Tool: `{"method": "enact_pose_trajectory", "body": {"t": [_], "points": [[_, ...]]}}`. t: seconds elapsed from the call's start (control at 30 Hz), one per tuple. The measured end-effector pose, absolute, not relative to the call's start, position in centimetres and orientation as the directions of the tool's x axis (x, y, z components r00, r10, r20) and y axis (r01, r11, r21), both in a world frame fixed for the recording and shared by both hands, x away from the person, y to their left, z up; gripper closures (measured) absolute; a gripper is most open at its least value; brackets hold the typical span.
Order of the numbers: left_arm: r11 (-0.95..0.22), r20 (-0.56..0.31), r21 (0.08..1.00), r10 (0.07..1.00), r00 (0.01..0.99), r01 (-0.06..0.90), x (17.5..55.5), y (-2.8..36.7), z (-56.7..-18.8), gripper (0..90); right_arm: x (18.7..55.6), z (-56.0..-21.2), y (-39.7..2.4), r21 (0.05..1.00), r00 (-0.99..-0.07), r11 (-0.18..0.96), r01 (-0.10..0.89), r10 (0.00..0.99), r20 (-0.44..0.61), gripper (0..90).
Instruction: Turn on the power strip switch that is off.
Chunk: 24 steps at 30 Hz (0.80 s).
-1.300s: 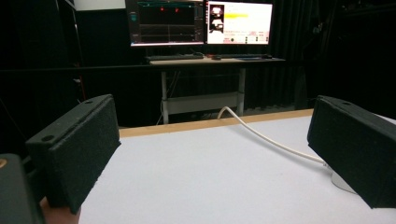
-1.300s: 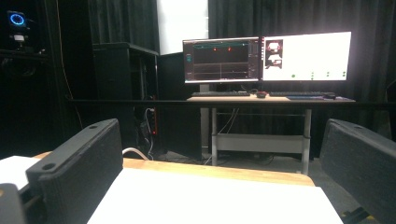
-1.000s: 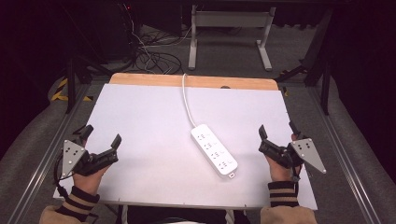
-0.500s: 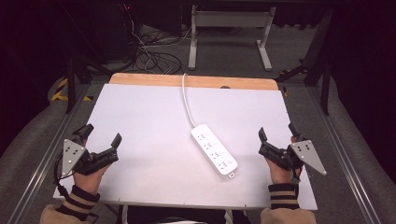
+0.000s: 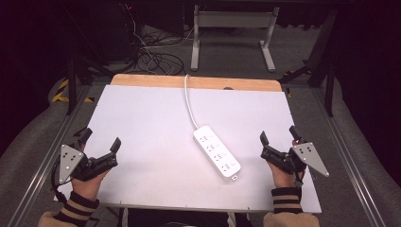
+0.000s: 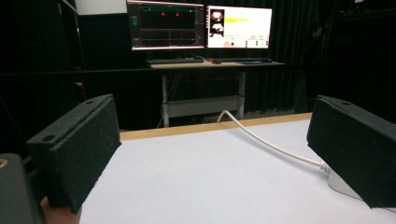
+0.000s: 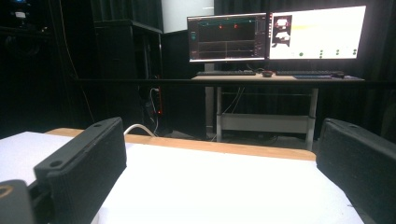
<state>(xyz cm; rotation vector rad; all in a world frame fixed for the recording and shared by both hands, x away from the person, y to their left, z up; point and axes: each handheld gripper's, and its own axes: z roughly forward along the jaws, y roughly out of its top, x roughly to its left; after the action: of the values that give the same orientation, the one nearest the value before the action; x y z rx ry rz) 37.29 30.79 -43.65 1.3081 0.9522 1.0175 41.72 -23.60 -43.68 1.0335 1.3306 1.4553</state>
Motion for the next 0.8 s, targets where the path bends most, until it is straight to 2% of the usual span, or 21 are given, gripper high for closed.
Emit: {"method": "enact_pose_trajectory", "body": {"t": [0.8], "points": [[-0.004,0.017,0.999,0.954,0.298,-0.042,36.3,30.9,-43.7,3.1,40.6,-43.9,-23.6,0.998,-0.260,-0.031,-0.060,0.965,0.014,3.1]]}}
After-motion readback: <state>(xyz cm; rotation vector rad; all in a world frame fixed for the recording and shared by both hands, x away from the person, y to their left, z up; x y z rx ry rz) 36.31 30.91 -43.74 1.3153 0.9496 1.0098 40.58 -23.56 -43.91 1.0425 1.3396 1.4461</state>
